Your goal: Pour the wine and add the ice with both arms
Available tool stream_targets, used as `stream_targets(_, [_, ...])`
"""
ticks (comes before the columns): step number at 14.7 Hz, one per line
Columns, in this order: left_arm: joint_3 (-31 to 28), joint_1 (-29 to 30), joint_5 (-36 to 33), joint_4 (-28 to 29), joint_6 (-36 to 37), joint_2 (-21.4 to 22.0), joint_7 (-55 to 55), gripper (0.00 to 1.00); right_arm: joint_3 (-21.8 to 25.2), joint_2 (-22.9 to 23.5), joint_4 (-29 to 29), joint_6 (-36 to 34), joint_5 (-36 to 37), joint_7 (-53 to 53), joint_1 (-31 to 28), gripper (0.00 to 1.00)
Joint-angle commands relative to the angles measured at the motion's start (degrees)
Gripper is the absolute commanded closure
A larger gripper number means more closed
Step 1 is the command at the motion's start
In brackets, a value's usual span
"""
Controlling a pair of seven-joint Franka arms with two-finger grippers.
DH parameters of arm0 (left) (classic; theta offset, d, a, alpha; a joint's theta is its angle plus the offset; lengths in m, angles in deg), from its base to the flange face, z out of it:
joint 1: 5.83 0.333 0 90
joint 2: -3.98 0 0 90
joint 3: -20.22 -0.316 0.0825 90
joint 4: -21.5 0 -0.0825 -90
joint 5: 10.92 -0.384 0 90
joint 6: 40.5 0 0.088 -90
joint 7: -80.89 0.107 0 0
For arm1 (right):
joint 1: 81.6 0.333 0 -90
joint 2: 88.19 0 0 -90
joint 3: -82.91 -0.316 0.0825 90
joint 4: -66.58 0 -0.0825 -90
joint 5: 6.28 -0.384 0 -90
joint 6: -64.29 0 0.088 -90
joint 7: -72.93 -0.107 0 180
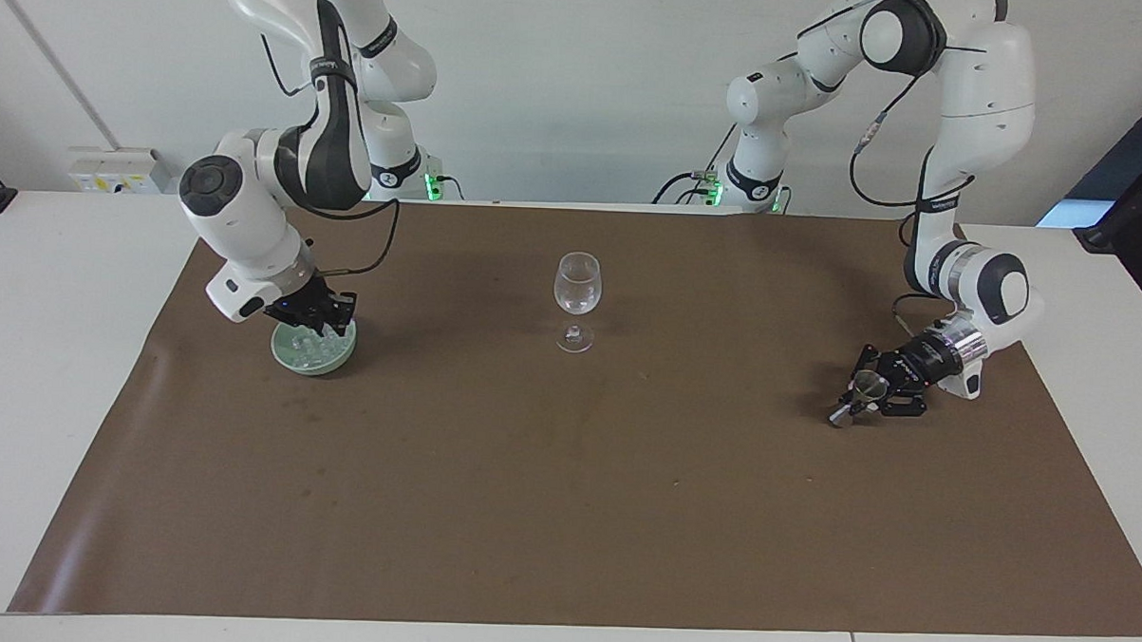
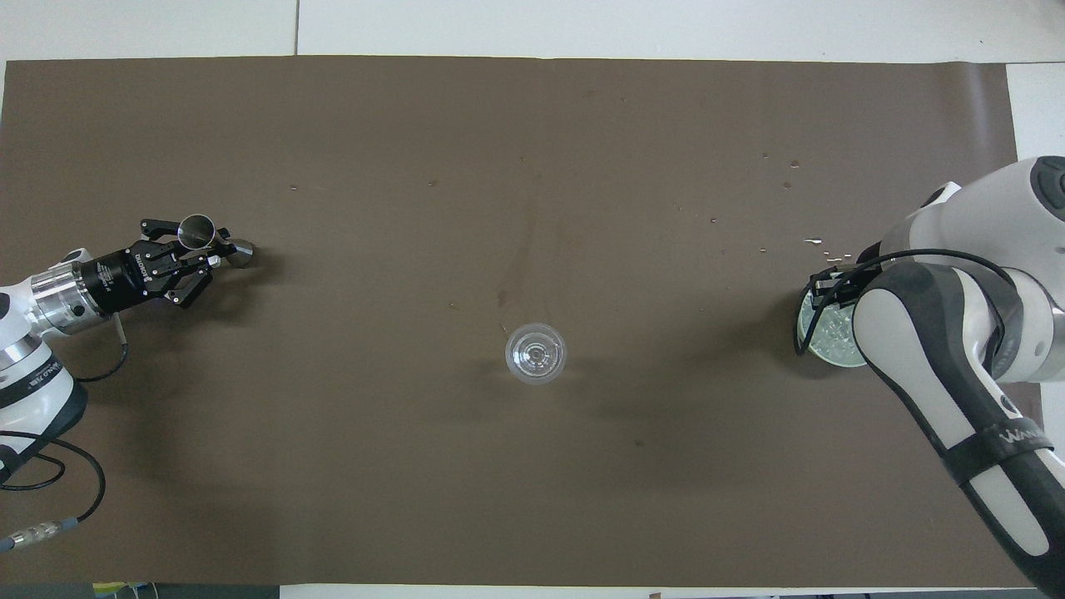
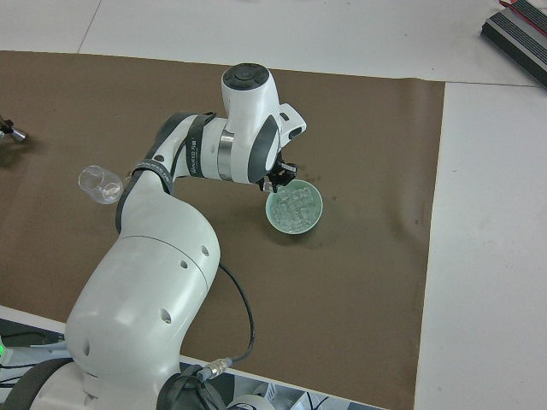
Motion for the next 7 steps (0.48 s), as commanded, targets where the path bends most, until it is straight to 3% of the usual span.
stream_targets(1, [0.3, 0.9, 0.9, 1.3, -0.6, 0.6, 2.4, 0.01, -0.1, 0.6, -8.9, -8.5, -0.5, -11.8, 7.5, 0.95])
stream_targets(4, [0.2, 1.3, -3.2, 0.5, -0.2, 2.1, 2.0, 0.00, -0.2, 0.9, -14.9, -9.9, -1.3, -28.2, 18.6, 0.95])
stream_targets(7, [0.1, 1.5, -16.0, -3.5, -0.8, 3.7, 2.0, 0.00, -0.2, 3.1, -18.2, -6.0, -7.2, -40.7, 26.3, 0.91])
